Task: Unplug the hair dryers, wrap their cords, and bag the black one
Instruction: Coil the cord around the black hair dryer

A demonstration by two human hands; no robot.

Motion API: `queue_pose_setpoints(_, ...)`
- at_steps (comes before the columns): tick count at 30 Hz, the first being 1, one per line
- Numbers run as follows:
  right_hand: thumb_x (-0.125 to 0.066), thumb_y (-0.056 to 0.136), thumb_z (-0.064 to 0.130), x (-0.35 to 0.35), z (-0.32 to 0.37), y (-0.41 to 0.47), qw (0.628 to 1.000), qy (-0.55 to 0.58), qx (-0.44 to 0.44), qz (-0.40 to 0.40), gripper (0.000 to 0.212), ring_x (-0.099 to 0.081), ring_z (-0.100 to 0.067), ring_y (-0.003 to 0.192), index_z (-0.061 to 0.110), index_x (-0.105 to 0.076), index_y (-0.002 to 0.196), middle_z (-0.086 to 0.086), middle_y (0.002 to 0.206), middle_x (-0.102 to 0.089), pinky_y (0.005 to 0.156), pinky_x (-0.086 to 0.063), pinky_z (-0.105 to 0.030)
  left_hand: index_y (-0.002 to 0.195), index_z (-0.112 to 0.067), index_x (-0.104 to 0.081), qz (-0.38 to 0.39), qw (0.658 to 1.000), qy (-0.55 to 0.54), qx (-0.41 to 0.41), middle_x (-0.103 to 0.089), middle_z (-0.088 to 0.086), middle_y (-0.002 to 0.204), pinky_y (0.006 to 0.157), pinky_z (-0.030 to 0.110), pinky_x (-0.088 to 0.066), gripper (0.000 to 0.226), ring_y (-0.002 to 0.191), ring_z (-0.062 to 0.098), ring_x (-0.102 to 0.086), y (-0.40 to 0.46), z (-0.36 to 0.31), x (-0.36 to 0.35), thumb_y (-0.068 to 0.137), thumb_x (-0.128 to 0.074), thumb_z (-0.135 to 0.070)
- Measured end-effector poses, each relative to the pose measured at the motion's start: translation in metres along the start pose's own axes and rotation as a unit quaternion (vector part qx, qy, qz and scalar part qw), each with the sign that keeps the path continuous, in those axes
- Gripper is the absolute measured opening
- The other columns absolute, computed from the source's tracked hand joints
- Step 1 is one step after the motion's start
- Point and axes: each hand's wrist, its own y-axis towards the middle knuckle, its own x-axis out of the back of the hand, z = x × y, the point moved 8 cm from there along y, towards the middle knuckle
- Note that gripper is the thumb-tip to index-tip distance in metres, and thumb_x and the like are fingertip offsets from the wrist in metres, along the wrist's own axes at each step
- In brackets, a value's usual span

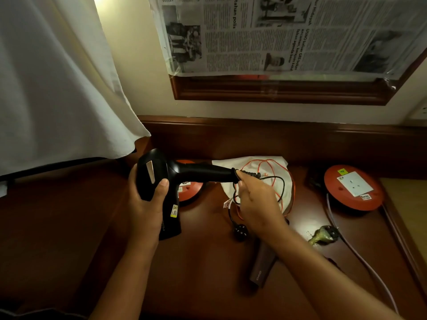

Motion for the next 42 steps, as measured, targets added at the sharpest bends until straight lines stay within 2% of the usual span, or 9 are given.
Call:
queue_pose_setpoints(3,-0.044,0.097,0.005,-0.009,-0.02,-0.013,0.969,0.215,-0.121,-0.02,0.021,-0.048,0.0,0.051,0.011,-0.061,0.106,0.004,0.068,-0.058,0.051,-0.034,-0.015,0.139,-0.043,-0.038,-0.002,1.0,-0.012,0.002,-0.051,-0.004,0.139,0.1,0.046,-0.048,0.079,0.124,0.015,-0.053,-0.005,0.002,-0.003,0.067,-0.068,-0.057)
queue_pose_setpoints(7,-0.048,0.096,0.003,-0.035,-0.038,-0.023,0.816,0.508,-0.271,0.053,0.011,-0.039,-0.009,0.046,0.006,-0.05,0.086,-0.005,0.063,-0.056,0.044,-0.031,-0.022,0.139,-0.043,-0.039,-0.002,0.999,-0.033,0.009,-0.053,-0.004,0.137,0.099,0.046,-0.049,0.075,0.121,0.015,-0.056,-0.01,0.002,-0.006,0.071,-0.07,-0.049)
queue_pose_setpoints(10,-0.048,0.094,0.004,-0.045,-0.039,-0.026,0.721,0.614,-0.3,0.115,0.011,-0.036,-0.007,0.046,0.007,-0.047,0.083,-0.004,0.064,-0.051,0.043,-0.031,-0.018,0.141,-0.038,-0.039,-0.003,0.998,-0.056,0.008,-0.053,-0.005,0.137,0.098,0.038,-0.049,0.068,0.12,0.011,-0.056,-0.013,0.001,-0.008,0.082,-0.071,-0.034)
queue_pose_setpoints(14,-0.04,0.098,0.016,-0.05,-0.039,-0.031,0.667,0.663,-0.307,0.145,0.024,-0.034,-0.008,0.05,0.004,-0.056,0.086,-0.004,0.068,-0.05,0.047,-0.031,-0.019,0.139,-0.037,-0.04,-0.006,0.997,-0.074,0.009,-0.055,-0.007,0.134,0.091,0.028,-0.049,0.059,0.116,0.007,-0.057,-0.016,-0.002,-0.011,0.089,-0.066,-0.022)
queue_pose_setpoints(20,-0.048,0.09,0.017,-0.047,-0.042,-0.033,0.695,0.665,-0.249,0.113,0.02,-0.038,-0.01,0.056,0.0,-0.059,0.09,-0.006,0.071,-0.048,0.051,-0.036,-0.021,0.139,-0.036,-0.041,-0.011,0.997,-0.08,0.019,-0.055,-0.006,0.133,0.092,0.029,-0.048,0.058,0.118,0.01,-0.056,-0.02,-0.002,-0.012,0.089,-0.065,-0.02)
queue_pose_setpoints(25,-0.049,0.097,0.01,-0.031,-0.053,-0.03,0.853,0.486,-0.187,0.035,0.02,-0.041,-0.015,0.048,-0.002,-0.062,0.09,-0.001,0.058,-0.051,0.047,-0.036,-0.025,0.134,-0.038,-0.044,0.007,0.996,-0.084,0.022,-0.059,-0.01,0.127,0.09,0.028,-0.05,0.054,0.114,0.007,-0.059,-0.021,-0.006,-0.013,0.089,-0.065,-0.017)
queue_pose_setpoints(28,-0.048,0.098,0.014,-0.027,-0.051,-0.029,0.898,0.404,-0.176,0.003,0.022,-0.038,-0.014,0.035,-0.002,-0.059,0.087,-0.004,0.05,-0.047,0.038,-0.031,-0.021,0.124,-0.045,-0.046,0.017,0.995,-0.09,0.03,-0.062,-0.016,0.115,0.076,0.017,-0.05,0.049,0.103,-0.001,-0.062,-0.021,-0.009,-0.015,0.089,-0.064,-0.016)
queue_pose_setpoints(36,-0.036,0.098,0.047,-0.056,-0.038,-0.035,0.814,0.503,-0.237,0.17,0.05,-0.02,-0.009,0.035,0.003,-0.056,0.083,0.001,0.047,-0.023,0.037,-0.019,-0.014,0.123,-0.051,-0.048,0.012,0.994,-0.093,0.054,-0.059,-0.007,0.128,0.098,0.047,-0.049,0.046,0.115,0.016,-0.06,-0.017,-0.007,-0.005,0.088,-0.065,-0.026)
queue_pose_setpoints(42,-0.047,0.092,0.03,-0.056,-0.035,-0.033,0.725,0.636,-0.222,0.146,0.029,-0.021,-0.007,0.043,0.006,-0.054,0.077,0.001,0.056,-0.023,0.037,-0.022,-0.018,0.134,-0.041,-0.047,0.013,0.994,-0.098,0.052,-0.06,-0.008,0.128,0.1,0.046,-0.048,0.053,0.115,0.014,-0.06,-0.016,-0.009,-0.001,0.086,-0.067,-0.029)
